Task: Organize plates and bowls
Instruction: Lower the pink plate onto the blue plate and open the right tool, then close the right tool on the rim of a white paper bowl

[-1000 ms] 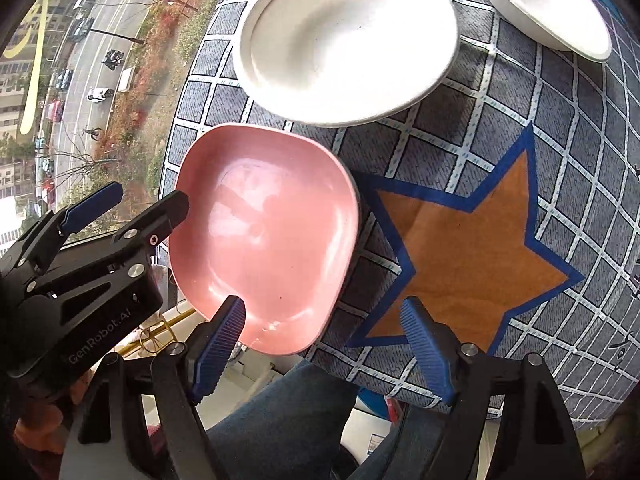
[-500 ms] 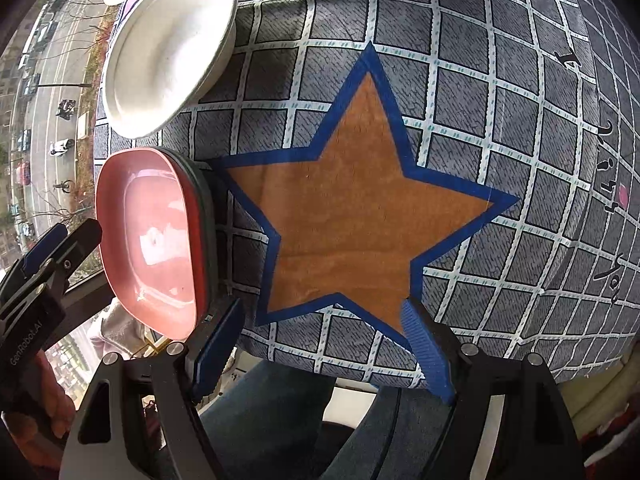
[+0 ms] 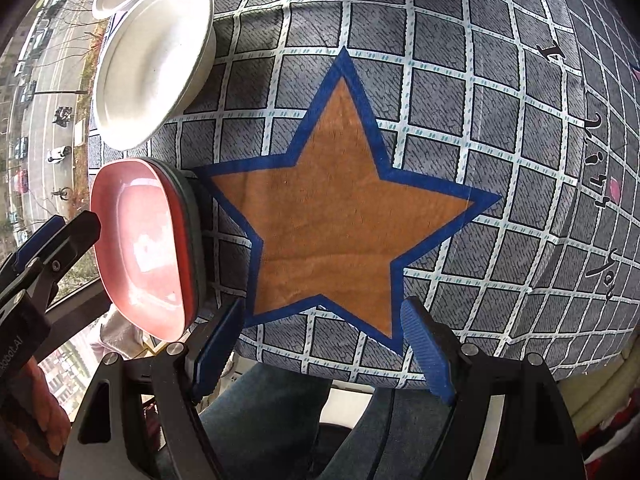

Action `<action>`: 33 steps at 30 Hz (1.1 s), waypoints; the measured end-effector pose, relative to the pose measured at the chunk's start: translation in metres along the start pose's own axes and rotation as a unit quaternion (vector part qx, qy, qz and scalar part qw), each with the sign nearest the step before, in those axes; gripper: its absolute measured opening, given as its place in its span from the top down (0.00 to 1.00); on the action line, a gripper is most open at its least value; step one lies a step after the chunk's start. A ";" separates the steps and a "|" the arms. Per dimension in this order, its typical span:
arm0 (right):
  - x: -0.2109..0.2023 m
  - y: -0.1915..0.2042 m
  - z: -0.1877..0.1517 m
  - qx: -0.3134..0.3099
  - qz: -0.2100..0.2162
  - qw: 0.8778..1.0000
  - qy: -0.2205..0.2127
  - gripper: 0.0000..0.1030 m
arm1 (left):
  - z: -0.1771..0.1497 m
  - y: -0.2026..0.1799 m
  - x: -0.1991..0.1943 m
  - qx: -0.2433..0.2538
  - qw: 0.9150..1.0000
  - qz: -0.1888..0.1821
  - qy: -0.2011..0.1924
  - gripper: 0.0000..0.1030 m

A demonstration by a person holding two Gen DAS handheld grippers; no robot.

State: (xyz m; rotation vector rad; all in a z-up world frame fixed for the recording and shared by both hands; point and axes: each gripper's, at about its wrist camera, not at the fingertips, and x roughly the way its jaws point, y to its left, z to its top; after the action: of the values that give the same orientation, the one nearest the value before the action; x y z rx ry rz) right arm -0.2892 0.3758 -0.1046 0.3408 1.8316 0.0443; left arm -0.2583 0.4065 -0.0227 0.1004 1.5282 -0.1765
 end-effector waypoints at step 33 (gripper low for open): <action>-0.049 0.007 0.149 -0.009 0.010 0.998 -0.059 0.21 | 0.106 0.029 0.050 -0.050 0.997 0.058 0.003 0.22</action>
State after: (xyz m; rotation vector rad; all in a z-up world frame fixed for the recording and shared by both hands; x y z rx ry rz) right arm -0.1344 0.3484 -0.0999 0.3433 1.7100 0.0538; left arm -0.1469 0.4133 -0.0699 0.1092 1.5304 -0.0065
